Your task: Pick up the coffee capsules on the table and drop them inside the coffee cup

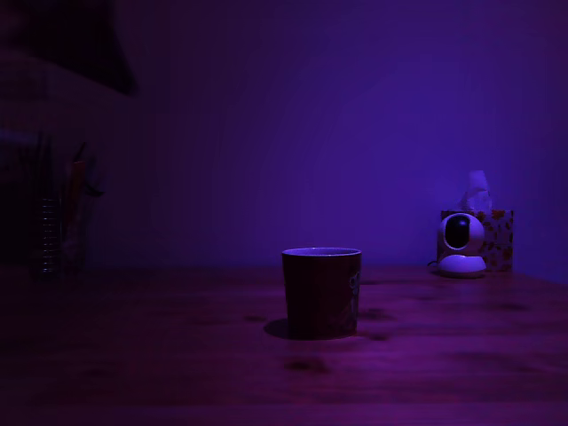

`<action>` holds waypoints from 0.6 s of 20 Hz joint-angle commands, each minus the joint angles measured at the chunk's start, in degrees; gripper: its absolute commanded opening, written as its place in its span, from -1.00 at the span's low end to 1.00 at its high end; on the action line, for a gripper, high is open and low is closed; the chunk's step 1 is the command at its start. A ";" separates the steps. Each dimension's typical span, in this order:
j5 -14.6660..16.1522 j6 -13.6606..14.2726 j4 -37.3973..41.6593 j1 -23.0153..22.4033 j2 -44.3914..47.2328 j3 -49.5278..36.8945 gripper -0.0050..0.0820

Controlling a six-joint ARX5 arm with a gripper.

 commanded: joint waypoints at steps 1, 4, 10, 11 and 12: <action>-0.92 -0.39 1.95 0.85 -3.56 -3.45 -0.93; -2.51 -2.69 6.12 2.01 -10.03 -8.92 -0.93; -7.87 -6.43 12.90 2.19 -21.59 -21.18 -0.93; -9.27 -7.15 13.62 2.19 -23.56 -22.91 -0.93; -10.45 -7.37 13.81 2.19 -25.29 -24.28 -0.93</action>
